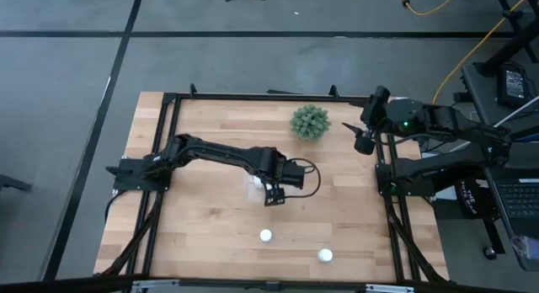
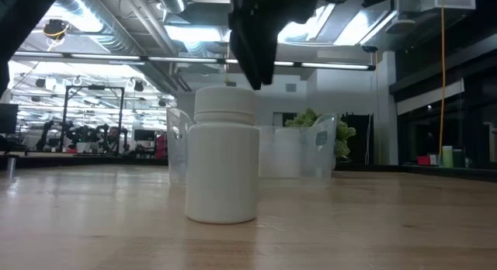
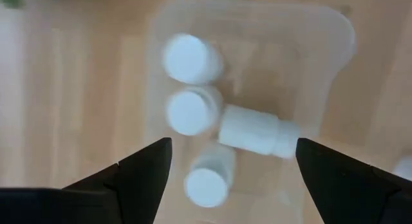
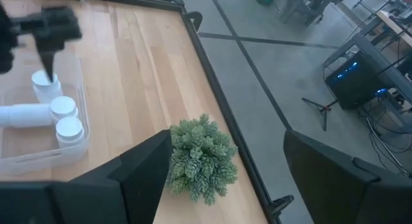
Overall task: Pick and place pill bottles into a basket
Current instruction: Adjust the white pill bottle in the bin
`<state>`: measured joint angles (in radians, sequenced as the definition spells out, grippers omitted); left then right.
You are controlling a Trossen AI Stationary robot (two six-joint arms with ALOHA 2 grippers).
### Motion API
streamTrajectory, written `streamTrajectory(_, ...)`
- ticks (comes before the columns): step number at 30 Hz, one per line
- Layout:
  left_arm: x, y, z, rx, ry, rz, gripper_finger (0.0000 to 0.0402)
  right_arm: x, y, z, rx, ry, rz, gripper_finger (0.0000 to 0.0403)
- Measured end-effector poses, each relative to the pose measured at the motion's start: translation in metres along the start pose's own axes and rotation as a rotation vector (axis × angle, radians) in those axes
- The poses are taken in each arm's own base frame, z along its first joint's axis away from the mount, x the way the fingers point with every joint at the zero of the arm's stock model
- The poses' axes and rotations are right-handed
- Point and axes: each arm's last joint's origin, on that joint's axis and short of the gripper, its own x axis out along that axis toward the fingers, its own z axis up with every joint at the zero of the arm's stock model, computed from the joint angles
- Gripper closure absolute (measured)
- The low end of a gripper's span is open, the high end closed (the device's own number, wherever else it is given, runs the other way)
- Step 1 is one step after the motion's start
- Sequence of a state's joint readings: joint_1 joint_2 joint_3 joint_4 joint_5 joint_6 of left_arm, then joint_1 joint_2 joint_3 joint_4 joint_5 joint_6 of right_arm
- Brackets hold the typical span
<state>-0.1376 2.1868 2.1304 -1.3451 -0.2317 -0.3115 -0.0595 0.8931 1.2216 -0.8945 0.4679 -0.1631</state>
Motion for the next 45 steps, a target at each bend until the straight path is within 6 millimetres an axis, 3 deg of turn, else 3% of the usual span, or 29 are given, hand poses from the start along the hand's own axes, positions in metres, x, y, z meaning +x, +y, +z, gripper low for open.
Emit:
streamTrajectory(7, -0.025, 0.009, 0.002, -0.097, -0.077, 0.182, 0.0079, 0.026, 0.017, -0.024, -0.035, 0.082, 0.019, 0.0102)
streamTrajectory(12, -0.062, 0.012, -0.003, -0.202, -0.211, 0.408, 0.0081, 0.041, 0.037, -0.039, -0.087, 0.093, 0.227, 0.0102)
streamTrajectory(22, -0.158, 0.025, -0.043, -0.441, -0.733, 0.781, 0.0082, 0.045, 0.058, -0.014, -0.476, -0.063, 0.328, 0.0102)
streamTrajectory(26, -0.184, 0.037, -0.057, -0.485, -0.851, 0.894, 0.0082, 0.054, 0.066, -0.003, -0.587, -0.142, 0.31, 0.0102)
streamTrajectory(32, -0.204, 0.066, -0.066, -0.48, -0.84, 1.023, 0.0082, 0.069, 0.083, 0.015, -0.562, -0.258, 0.292, 0.0102)
streamTrajectory(41, -0.208, 0.121, -0.067, -0.416, -0.634, 1.19, 0.0082, 0.094, 0.112, 0.025, -0.558, -0.315, 0.306, 0.0102)
streamTrajectory(45, -0.208, 0.142, -0.066, -0.439, -0.576, 1.181, 0.0082, 0.102, 0.125, 0.032, -0.473, -0.36, 0.313, 0.0102)
